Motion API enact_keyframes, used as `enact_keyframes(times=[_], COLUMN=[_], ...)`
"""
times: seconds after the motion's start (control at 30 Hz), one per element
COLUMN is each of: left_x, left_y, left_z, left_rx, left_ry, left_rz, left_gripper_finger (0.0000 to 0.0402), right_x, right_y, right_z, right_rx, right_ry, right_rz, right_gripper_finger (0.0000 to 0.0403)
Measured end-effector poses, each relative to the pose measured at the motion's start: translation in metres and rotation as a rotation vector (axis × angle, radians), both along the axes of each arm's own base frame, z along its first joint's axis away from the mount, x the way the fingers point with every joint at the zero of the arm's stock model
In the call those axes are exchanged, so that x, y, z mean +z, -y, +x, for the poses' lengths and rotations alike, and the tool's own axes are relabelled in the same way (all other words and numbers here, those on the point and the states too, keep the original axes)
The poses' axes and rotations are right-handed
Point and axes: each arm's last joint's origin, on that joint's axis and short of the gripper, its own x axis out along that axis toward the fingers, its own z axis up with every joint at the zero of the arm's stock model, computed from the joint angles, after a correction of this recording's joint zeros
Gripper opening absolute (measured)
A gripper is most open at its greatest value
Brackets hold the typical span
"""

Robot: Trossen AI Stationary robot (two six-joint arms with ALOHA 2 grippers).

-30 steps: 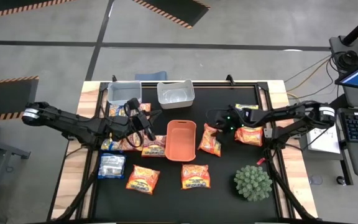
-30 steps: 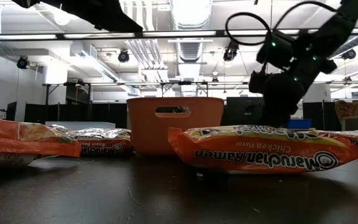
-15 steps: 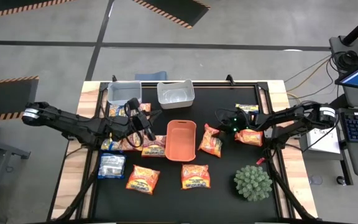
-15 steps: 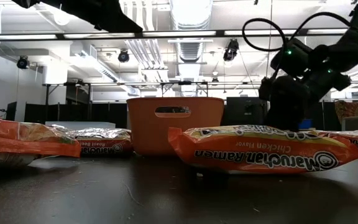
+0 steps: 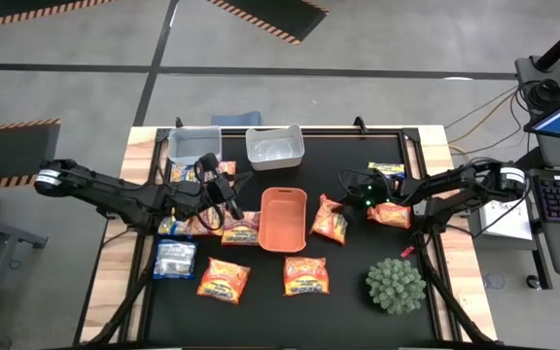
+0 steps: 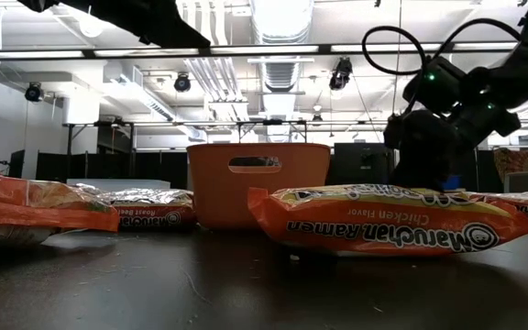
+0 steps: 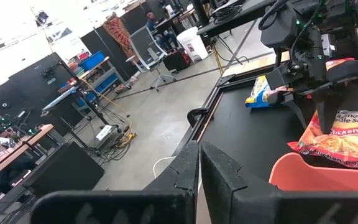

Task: Sort Maruchan noodles
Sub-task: Put the orange bag into the white bin

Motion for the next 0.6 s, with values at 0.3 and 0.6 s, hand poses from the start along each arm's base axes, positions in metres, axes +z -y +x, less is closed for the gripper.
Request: enact_keyframes(times=[0.3, 0.6], left_x=[0.0, 0.0], left_y=[0.0, 0.0], left_z=[0.0, 0.0], left_rx=[0.0, 0.0], left_ry=[-0.001, -0.004], left_rz=[0.0, 0.001], left_gripper_finger=[0.0, 0.0], right_x=[0.008, 0.015], right_y=[0.002, 0.003], right_z=[0.007, 0.01], right_rx=[0.014, 0.028], right_ry=[0.028, 0.063], right_rz=[0.011, 0.011], right_gripper_finger=[0.0045, 0.0008])
